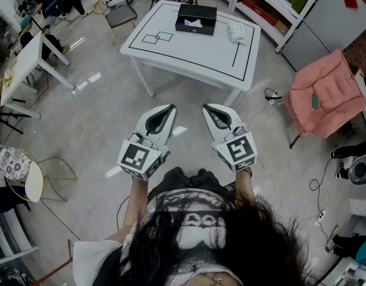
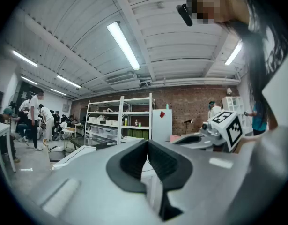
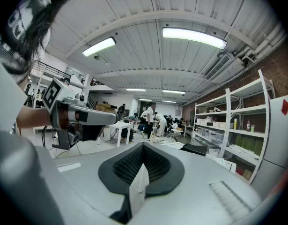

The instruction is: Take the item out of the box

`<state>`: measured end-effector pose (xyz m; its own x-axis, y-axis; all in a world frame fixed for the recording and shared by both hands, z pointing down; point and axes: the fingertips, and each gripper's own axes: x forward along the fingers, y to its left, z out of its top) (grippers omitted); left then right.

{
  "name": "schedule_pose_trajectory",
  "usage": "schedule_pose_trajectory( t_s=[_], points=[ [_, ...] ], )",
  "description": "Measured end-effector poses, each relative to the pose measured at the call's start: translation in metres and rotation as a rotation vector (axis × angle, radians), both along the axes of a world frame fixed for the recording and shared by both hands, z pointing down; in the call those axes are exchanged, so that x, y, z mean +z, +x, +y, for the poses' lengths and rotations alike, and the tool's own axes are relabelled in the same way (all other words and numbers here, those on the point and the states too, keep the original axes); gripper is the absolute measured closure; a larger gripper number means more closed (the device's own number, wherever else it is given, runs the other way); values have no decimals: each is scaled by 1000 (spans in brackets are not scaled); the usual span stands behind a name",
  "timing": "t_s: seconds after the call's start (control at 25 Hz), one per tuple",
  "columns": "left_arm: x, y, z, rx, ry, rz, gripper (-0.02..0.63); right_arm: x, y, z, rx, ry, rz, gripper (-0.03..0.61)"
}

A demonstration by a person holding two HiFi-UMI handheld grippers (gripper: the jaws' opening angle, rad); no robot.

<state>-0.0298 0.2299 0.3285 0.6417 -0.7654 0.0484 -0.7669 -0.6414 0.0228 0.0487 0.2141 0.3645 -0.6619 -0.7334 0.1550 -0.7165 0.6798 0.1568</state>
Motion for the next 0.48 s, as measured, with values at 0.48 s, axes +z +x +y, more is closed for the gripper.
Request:
schedule_pose_trajectory(
  t_s=[0.48],
  points=[
    [1, -33, 5, 1, 19, 5, 614, 0, -37, 5, -16, -4, -31, 574]
  ],
)
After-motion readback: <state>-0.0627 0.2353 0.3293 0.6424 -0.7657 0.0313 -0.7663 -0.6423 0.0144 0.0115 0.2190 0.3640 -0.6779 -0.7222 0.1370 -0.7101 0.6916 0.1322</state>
